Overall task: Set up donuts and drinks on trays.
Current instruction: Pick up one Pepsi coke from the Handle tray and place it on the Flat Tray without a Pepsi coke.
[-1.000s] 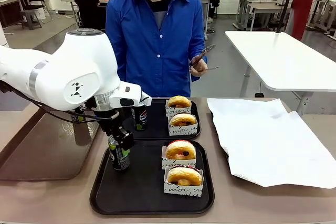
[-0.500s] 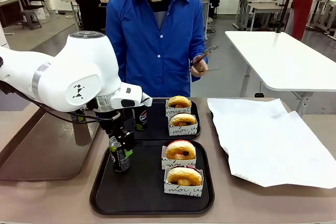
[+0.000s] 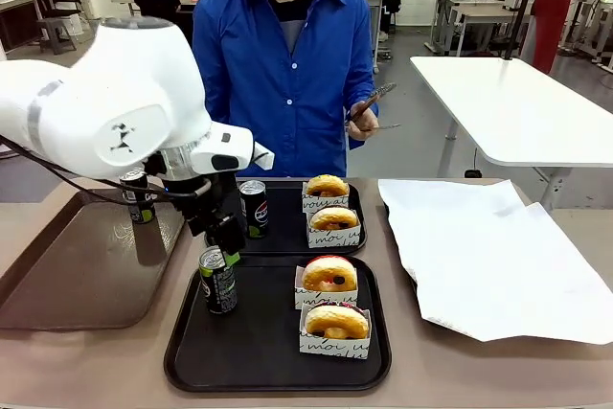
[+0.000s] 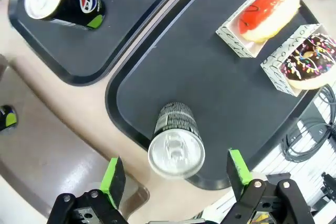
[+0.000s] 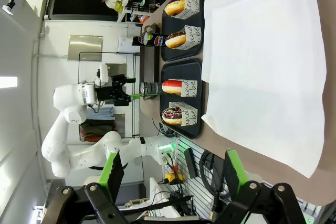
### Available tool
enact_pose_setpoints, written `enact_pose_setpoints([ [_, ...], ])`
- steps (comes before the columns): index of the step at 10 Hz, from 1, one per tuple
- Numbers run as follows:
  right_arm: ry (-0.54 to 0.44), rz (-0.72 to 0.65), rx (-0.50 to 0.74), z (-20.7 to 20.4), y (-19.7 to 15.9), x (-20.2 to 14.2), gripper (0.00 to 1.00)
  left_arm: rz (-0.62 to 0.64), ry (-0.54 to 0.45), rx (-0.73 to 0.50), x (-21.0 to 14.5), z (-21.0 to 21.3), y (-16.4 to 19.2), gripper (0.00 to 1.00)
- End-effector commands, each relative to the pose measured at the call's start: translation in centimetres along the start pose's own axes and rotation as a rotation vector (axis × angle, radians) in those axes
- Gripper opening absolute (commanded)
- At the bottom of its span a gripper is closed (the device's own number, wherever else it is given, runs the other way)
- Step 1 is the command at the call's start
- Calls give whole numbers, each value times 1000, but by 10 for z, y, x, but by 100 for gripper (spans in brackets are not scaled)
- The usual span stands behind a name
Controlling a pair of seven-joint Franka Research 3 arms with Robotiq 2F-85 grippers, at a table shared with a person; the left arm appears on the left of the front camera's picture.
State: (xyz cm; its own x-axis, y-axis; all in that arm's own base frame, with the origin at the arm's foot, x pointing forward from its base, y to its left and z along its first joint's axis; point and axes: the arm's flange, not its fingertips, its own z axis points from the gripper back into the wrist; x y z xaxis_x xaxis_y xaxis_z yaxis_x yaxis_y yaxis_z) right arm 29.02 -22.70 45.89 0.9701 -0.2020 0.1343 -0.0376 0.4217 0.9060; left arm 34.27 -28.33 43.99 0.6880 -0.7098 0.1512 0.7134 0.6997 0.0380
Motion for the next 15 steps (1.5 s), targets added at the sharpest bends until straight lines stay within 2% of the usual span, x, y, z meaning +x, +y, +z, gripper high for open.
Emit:
enact_pose_setpoints([
  [1,-4,14,17,1,0,0,100,48,-1,27,-11,17,-4,100],
  [2,-4,14,17,1,0,0,100,53,3,31,-17,22,-1,100],
  [3,-4,14,17,1,0,0,100,10,-6,8,-4,12,-1,100],
  [13,-4,14,17,1,0,0,100,18,7,6,-6,13,-1,100],
  [15,-4,14,17,1,0,0,100,128,-53,19,-20,58,35,100],
])
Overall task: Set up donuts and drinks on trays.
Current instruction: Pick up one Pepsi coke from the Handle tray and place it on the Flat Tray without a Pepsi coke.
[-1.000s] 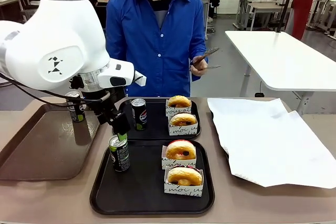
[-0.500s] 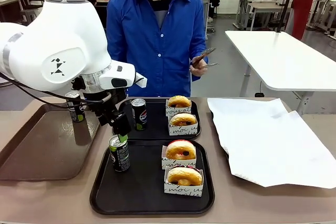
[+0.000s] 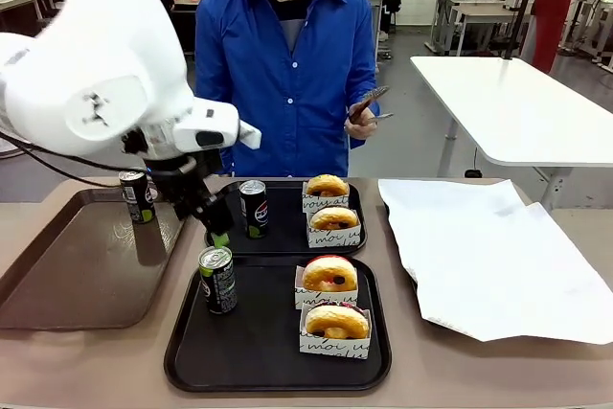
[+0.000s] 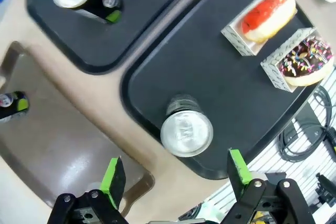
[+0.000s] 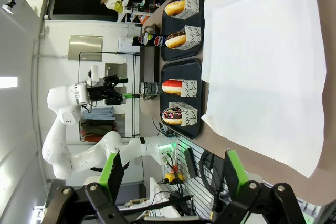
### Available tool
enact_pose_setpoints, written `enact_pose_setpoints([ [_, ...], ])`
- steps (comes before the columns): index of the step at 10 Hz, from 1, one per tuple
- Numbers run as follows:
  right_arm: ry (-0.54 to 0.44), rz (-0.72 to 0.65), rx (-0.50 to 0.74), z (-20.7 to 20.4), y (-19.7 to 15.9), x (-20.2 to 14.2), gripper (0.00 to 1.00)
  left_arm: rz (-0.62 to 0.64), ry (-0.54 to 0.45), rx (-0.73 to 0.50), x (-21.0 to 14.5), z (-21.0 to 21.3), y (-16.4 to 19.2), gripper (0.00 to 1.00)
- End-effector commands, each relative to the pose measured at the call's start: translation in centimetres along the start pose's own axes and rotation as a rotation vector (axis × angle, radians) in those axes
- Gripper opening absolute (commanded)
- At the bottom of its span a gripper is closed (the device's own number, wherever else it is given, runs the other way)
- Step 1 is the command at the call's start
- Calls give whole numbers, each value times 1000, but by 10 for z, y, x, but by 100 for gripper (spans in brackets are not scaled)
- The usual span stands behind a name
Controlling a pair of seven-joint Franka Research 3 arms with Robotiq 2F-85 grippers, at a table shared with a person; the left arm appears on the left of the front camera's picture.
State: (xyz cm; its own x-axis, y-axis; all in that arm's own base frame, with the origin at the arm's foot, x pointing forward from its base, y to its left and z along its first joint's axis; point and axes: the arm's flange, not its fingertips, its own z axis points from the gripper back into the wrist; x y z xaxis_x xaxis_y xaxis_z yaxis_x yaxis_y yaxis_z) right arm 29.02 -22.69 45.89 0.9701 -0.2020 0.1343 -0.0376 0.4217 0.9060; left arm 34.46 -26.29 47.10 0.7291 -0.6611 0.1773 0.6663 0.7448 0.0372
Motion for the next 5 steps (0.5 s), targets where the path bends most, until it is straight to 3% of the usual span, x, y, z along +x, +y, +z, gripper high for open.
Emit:
enact_pose_setpoints([
  [1,-4,14,17,1,0,0,100,142,-66,27,-28,51,45,100],
  [3,-4,14,17,1,0,0,100,259,-81,98,-62,85,108,100],
  [5,-4,14,17,1,0,0,100,397,-54,163,-112,93,153,100],
])
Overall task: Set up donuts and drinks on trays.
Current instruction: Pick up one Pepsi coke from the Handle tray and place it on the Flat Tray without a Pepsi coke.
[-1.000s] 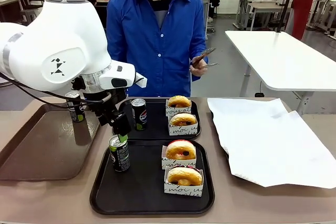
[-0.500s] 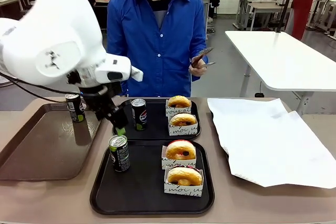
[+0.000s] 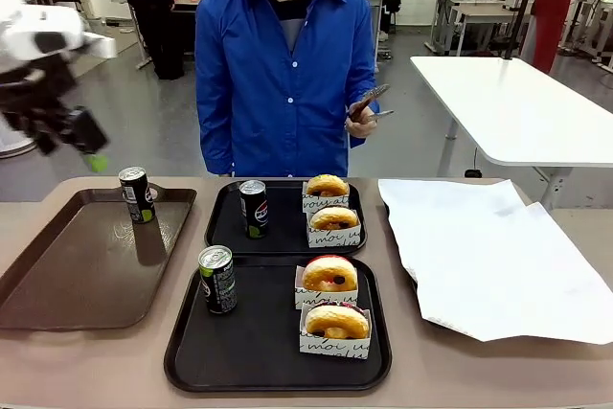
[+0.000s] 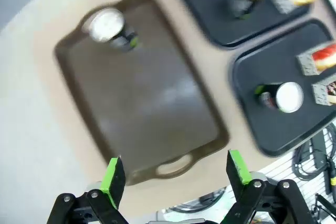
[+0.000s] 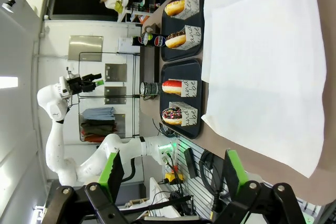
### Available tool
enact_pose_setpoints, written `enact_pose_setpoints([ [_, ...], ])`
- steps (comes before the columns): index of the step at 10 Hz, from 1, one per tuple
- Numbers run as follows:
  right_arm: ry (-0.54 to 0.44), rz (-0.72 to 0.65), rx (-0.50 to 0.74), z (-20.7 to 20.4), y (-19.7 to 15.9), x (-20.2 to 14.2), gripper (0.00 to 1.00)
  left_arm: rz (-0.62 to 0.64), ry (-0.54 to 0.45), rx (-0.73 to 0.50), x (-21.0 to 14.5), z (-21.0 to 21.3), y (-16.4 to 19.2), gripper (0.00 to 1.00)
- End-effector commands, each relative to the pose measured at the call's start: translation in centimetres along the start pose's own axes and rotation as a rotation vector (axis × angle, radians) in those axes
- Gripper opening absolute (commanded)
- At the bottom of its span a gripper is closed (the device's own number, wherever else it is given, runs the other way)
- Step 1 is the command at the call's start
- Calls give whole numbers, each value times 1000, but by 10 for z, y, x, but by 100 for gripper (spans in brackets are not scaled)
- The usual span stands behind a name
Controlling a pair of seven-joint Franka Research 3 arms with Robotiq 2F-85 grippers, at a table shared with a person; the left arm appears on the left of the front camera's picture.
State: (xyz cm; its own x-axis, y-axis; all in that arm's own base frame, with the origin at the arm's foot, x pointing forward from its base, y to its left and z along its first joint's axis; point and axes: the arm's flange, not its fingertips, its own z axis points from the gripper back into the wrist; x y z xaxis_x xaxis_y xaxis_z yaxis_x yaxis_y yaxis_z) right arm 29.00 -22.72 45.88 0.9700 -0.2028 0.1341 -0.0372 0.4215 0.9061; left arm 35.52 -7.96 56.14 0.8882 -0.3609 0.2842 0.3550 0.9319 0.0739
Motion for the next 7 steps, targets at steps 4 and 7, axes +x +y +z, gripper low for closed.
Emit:
enact_pose_setpoints([
  [4,-4,14,17,1,0,1,100,205,140,-39,-59,-42,93,100],
  [7,-4,14,17,1,0,1,100,228,142,-31,-67,-50,98,100],
])
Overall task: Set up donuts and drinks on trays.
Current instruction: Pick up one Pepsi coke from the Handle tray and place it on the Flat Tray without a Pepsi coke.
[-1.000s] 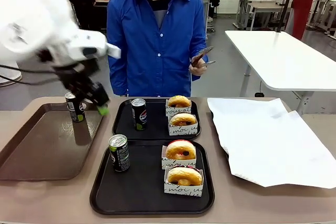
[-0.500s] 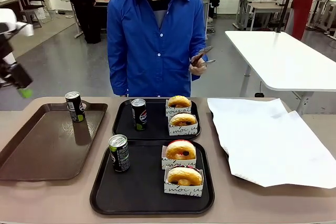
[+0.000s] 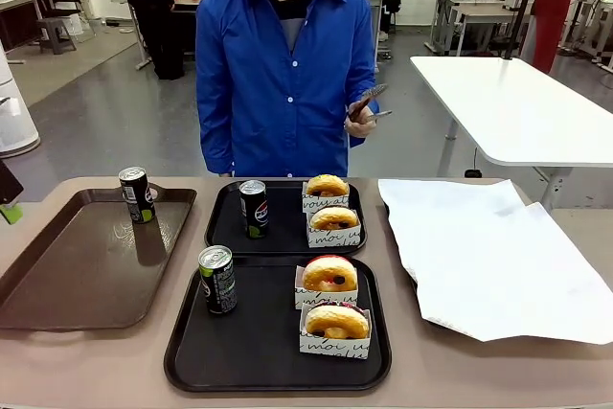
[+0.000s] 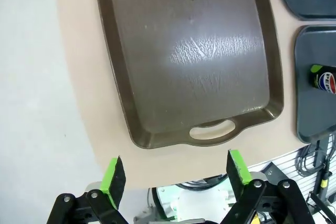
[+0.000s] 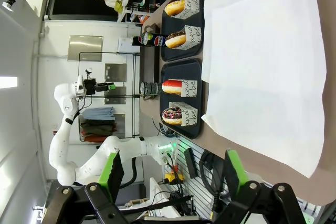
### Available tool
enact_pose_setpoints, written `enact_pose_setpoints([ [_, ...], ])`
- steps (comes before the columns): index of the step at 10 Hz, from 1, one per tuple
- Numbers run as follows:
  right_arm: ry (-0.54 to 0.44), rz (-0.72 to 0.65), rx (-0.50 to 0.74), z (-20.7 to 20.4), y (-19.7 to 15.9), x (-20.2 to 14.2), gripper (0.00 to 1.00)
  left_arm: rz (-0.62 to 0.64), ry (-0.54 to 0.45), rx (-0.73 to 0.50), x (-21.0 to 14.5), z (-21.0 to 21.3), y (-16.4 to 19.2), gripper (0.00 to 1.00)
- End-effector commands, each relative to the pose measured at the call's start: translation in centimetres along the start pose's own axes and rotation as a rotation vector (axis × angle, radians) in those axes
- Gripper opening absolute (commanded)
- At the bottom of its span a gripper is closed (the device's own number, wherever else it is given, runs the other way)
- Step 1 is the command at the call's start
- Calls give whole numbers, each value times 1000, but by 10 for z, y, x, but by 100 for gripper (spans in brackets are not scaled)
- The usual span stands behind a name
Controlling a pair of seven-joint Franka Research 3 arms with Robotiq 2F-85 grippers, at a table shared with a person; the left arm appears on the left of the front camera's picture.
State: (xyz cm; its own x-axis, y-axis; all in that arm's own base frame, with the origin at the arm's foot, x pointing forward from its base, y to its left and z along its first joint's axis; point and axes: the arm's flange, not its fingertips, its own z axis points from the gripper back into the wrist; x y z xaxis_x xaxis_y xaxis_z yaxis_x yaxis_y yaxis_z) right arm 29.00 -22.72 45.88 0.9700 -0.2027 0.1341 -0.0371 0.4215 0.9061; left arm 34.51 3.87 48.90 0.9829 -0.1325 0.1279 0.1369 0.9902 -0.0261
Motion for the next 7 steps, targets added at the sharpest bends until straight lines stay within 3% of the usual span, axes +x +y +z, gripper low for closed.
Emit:
enact_pose_setpoints([
  [1,-4,14,17,1,0,1,100,-14,-25,17,2,13,-5,100],
  [4,-4,14,17,1,0,1,100,-10,-18,10,2,9,-4,100],
  [5,-4,14,17,1,0,1,100,11,78,-320,24,19,24,100],
  [7,-4,14,17,1,0,1,100,7,101,-687,36,20,68,100],
])
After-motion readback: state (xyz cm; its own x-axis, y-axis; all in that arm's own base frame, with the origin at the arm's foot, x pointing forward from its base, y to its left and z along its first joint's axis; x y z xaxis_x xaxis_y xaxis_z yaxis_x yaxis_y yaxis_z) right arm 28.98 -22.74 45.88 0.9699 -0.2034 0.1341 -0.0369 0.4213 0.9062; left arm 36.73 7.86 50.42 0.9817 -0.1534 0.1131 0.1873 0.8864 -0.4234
